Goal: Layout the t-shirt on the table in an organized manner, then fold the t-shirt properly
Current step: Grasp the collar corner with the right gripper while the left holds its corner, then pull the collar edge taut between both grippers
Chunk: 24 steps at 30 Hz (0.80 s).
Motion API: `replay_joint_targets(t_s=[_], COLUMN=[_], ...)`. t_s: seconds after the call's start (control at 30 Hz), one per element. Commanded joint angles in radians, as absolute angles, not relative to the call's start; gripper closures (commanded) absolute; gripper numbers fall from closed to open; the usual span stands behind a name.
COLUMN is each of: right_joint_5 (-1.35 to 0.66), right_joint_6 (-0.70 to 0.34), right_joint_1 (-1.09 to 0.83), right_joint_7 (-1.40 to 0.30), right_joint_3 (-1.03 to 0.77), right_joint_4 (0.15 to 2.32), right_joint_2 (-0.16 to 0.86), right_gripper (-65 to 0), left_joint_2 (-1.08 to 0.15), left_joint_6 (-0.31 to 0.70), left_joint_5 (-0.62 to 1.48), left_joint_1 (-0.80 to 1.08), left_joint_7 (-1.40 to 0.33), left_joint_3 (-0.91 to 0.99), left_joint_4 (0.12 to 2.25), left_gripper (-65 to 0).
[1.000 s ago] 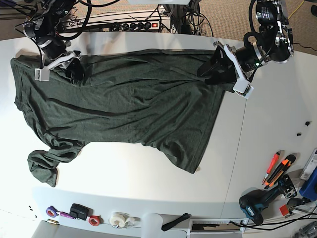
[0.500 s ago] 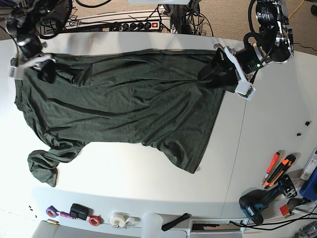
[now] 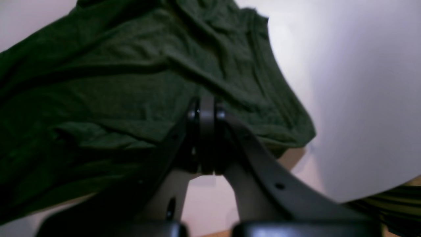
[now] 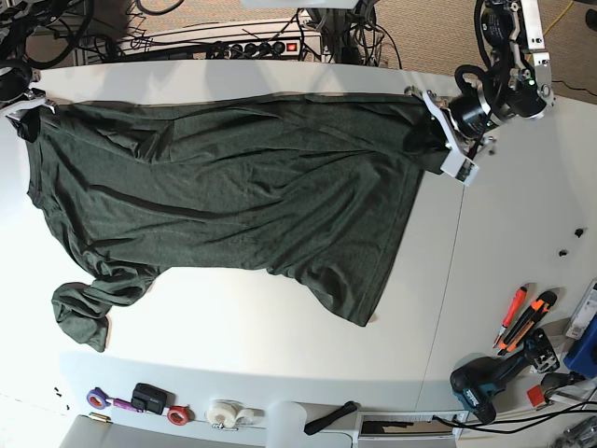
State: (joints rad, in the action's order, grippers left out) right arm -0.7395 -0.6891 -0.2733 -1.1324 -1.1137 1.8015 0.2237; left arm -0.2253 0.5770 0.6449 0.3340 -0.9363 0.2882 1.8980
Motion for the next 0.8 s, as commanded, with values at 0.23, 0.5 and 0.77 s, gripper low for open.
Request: replay_joint_targets(t_s=[0.23, 0.5, 0.77], right_joint_5=[-0.557, -0.364, -0.344], right_joint_6=[-0.698, -0.698, -0.698], right_joint_1=[-0.338, -0.337, -0.314], right_joint_7=[-0.947, -0.84, -0.786], right_joint_3=[-1.068, -0.941, -0.839], right_joint_4=[1.818, 1.799, 1.524], right_joint_2=[0.249, 0.25, 0.297], right_gripper=[0.0, 0.0, 0.0], left_joint_2=[-0.257, -0.315, -0.316], left_joint_6=[0.449, 0.298, 0.284], left_joint_5=[0.399, 0.231, 0.216], left_joint_1=[0.29, 0.264, 0.266], left_joint_7=[-0.832, -0.792, -0.793], left_joint_3=[0.105, -0.06, -0.059], left_joint_4=[1.915, 1.911, 1.832], left_gripper=[0.0, 0.0, 0.0])
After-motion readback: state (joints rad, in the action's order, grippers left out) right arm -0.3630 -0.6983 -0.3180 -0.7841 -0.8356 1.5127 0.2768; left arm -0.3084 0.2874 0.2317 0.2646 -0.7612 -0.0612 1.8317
